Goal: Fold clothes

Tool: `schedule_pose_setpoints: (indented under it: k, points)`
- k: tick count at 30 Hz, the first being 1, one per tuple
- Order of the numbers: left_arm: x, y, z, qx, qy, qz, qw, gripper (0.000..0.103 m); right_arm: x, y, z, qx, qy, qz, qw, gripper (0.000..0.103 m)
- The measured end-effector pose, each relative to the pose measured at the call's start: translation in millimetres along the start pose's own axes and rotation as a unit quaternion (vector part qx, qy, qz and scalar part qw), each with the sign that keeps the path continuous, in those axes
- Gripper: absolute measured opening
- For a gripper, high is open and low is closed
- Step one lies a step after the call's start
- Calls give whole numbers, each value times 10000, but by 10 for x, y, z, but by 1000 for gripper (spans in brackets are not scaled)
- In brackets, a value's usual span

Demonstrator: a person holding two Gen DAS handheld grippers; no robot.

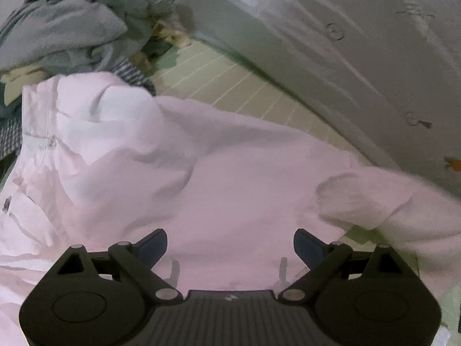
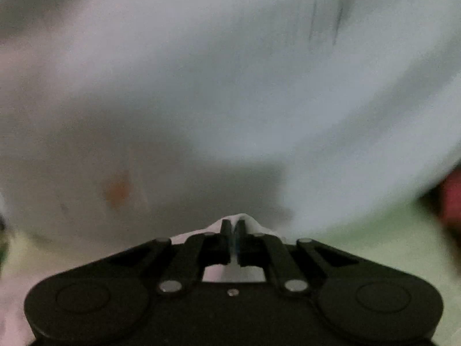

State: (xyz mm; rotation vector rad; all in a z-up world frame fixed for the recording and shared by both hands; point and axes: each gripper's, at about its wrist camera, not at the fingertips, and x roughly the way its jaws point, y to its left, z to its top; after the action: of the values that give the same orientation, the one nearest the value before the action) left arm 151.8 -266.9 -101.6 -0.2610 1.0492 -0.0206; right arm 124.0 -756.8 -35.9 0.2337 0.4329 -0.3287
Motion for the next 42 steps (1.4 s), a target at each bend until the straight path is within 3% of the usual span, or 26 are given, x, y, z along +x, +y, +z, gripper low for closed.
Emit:
schedule_pose_setpoints:
  k: [3, 5, 8, 11, 13, 17, 19, 22, 26, 33, 36, 38, 39, 40, 42]
  points:
    - [-66, 14, -40, -45, -68, -120, 9999, 95, -775, 90, 128, -329, -949, 12, 9949, 3]
    - [-66, 32, -83, -131, 7, -213, 9997, 95, -1026, 103, -91, -642, -956, -336, 9928, 4]
    - [-62, 47, -154, -239, 151, -361, 9989, 95, -952, -95, -794, -690, 124, -1093, 9915, 5]
    - [-86, 38, -210, -174, 230, -432, 9987, 95, -846, -472, -1371, 585, 1556, -1353, 9768, 15]
    - [-106, 32, -226, -99, 221, -403, 9989, 95, -925, -571, -1508, 1171, 1621, -1391, 9699, 41]
    - [-86, 20, -215, -84, 264, -372, 9989, 95, -866, -512, -1399, 1664, 1504, -1285, 9660, 61]
    - [-78, 6, -203, -68, 279, -351, 9990, 95, -719, -415, -1314, 1643, 1565, -1196, 9665, 77]
    - [-93, -3, -200, -7, 240, -282, 9993, 95, -461, -321, -1267, 1352, 1690, -1484, 9650, 80]
    - [-61, 57, -226, -40, 341, -103, 9994, 95, -189, -473, -1341, 843, 1856, -1801, 9623, 82]
    - [84, 74, -165, -186, 567, 65, 9982, 95, 396, -792, -1258, 274, 2214, -1390, 9648, 83]
    - [107, -19, -103, -87, 546, 148, 9984, 95, 546, -882, -1219, 377, 2315, -1381, 9623, 93]
    - [125, -99, -61, 7, 541, 179, 9984, 95, 567, -896, -1177, 345, 2283, -1359, 9634, 84]
    - [136, -148, -47, 65, 543, 181, 9983, 95, 567, -896, -1156, 294, 2240, -1308, 9653, 61]
    - [147, -197, -35, 122, 542, 174, 9983, 95, 562, -885, -1126, 133, 2162, -1121, 9698, 24]
    - [170, -300, -20, 232, 544, 130, 9982, 95, 632, -932, -1046, -141, 2263, -927, 9695, 11]
